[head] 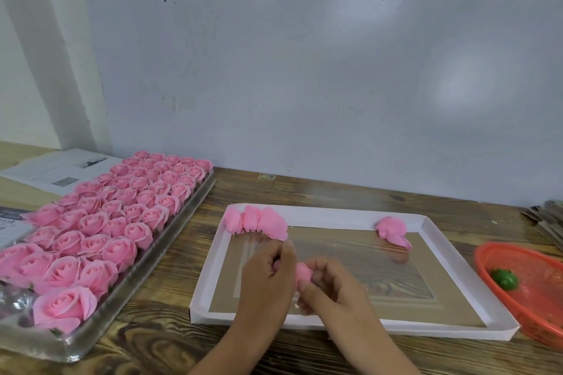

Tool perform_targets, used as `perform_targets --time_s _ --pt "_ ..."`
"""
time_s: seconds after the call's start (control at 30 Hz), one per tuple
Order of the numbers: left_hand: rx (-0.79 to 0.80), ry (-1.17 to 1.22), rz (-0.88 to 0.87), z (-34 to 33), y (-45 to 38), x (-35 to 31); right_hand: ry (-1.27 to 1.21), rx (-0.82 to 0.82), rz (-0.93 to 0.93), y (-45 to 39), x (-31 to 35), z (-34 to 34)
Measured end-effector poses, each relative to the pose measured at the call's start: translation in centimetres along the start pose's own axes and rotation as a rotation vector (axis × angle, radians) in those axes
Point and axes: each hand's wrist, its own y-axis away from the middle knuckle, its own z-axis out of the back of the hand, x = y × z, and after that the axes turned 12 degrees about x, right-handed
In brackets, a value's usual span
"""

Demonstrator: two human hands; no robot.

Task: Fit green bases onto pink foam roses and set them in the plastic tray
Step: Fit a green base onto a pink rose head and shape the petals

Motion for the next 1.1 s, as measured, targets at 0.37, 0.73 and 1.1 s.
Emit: perform_targets --time_s 0.37,0.73,1.1 --pt "0.004 -0.072 -0.019 0.1 0.0 0.0 -0.072 -0.019 -0.076 -0.5 -0.3 -0.1" --pt "0.018 -0.071 -0.036 0.0 0.2 0.0 0.046 -0.087 0.051 -0.3 -0.5 0.0" --pt "0.025 -0.076 -0.011 0.1 0.0 0.2 0.168 -0.073 0.071 -0.4 -1.2 0.2"
